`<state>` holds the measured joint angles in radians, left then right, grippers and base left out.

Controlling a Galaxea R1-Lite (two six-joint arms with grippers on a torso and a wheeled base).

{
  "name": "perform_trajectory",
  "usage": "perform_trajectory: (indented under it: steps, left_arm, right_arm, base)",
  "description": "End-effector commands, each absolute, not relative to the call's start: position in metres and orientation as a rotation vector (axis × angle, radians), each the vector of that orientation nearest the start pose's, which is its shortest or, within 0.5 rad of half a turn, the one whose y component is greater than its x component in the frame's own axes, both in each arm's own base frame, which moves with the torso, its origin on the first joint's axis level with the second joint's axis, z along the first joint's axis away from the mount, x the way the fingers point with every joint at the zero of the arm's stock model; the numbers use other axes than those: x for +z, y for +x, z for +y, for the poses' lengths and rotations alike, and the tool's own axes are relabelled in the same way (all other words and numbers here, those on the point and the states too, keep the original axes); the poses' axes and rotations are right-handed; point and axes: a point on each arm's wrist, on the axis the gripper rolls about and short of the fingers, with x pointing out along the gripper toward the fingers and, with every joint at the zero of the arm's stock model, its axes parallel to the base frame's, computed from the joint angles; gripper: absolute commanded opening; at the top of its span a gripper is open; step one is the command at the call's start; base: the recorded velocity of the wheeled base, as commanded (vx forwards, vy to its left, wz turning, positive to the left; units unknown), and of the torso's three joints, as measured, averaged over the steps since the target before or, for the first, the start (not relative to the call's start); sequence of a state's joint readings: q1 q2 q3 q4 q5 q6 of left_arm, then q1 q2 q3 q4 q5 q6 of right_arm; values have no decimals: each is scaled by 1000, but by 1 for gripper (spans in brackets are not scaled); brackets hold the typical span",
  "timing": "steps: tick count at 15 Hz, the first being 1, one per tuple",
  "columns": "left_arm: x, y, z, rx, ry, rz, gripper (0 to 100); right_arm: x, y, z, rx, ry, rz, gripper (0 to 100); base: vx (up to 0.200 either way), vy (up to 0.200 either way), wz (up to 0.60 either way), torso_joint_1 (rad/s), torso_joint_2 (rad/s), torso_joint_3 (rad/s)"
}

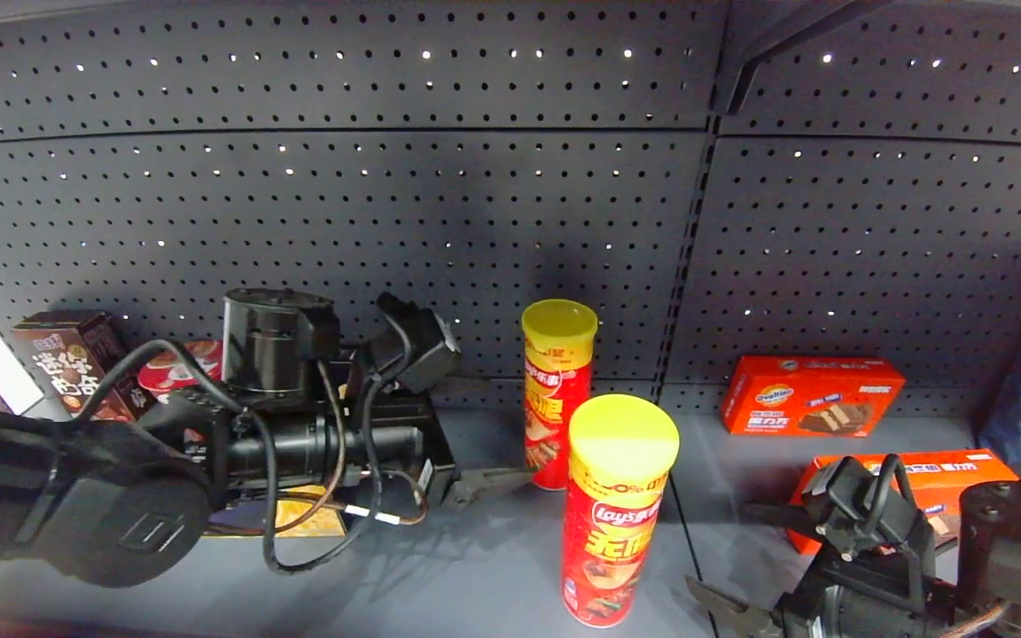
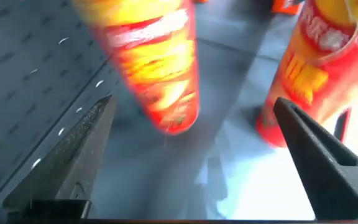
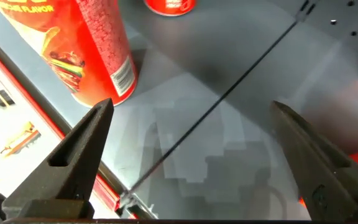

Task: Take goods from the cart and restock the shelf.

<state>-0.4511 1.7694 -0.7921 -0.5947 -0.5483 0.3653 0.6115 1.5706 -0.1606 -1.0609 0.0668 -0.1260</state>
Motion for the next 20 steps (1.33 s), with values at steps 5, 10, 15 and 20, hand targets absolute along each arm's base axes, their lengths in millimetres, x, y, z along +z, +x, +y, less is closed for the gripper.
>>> perform_trajectory:
  steps: [5,10,15,20]
  left_arm:
    - [168,254,-135,-849,363,205,100]
    - [136,269,-159,-750,396,322,100]
    - [126,310,-174,-591,435,321,100]
    - [124,317,-177,-419,487,333,100]
  right_arm:
    - [99,163,116,695,-223,330,100]
    - [98,162,113,682,-217,334,100]
    - [98,163,107,654,-213,338,100]
    - [96,154,95,629,-210,349,100]
  base:
    - [0,0,0,0,0,0]
    - [0,0,0,0,0,0]
    - [0,0,0,0,0,0]
    - [0,0,0,0,0,0]
